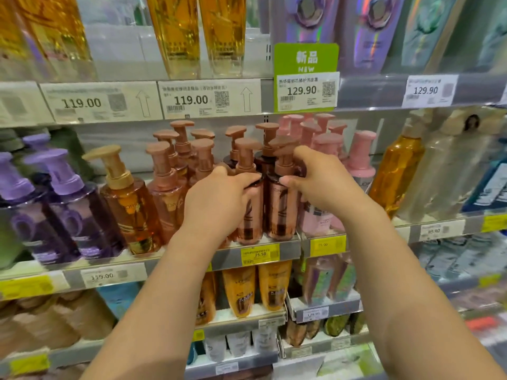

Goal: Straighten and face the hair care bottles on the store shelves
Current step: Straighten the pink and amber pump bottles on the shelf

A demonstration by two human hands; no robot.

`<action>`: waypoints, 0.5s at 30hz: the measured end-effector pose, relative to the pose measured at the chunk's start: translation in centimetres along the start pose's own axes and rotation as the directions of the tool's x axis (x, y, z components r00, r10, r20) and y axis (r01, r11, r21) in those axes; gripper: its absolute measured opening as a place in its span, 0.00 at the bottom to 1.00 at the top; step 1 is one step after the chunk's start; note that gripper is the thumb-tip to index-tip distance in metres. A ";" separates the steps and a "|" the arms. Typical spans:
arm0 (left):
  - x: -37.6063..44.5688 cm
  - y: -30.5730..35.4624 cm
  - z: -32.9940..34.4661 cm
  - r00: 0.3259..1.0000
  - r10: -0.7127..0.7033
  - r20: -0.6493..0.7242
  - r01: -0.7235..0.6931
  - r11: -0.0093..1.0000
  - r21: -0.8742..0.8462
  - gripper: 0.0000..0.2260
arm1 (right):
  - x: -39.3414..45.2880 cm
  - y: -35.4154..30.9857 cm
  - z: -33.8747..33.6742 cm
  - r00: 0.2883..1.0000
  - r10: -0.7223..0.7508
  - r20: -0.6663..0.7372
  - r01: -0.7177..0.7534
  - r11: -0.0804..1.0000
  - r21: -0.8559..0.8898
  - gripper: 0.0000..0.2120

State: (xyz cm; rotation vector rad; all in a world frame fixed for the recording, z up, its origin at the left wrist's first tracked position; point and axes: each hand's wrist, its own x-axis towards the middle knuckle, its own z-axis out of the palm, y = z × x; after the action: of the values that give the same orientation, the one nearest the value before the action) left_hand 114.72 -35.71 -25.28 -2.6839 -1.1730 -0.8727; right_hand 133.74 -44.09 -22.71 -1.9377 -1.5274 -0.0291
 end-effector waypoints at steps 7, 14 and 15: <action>0.0 1.1 -0.4 0.998 0.004 -0.061 0.004 0.989 0.146 0.15 | -0.2 -0.3 -0.4 0.988 -0.145 0.050 0.152 0.971 -0.184 0.22; 0.1 1.5 -0.5 0.996 -0.015 -0.084 0.029 0.984 0.173 0.17 | -0.1 0.7 -0.3 0.979 -0.193 0.065 0.200 0.970 -0.137 0.24; 0.1 1.7 -0.4 0.996 -0.025 -0.087 0.040 0.984 0.171 0.17 | -0.1 0.7 -0.3 0.976 -0.205 0.075 0.213 0.969 -0.122 0.23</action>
State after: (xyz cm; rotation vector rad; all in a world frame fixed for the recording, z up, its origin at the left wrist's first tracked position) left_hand 115.75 -36.94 -24.66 -2.4733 -1.2167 -0.8381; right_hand 134.47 -44.39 -22.81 -1.8831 -1.8057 -0.1650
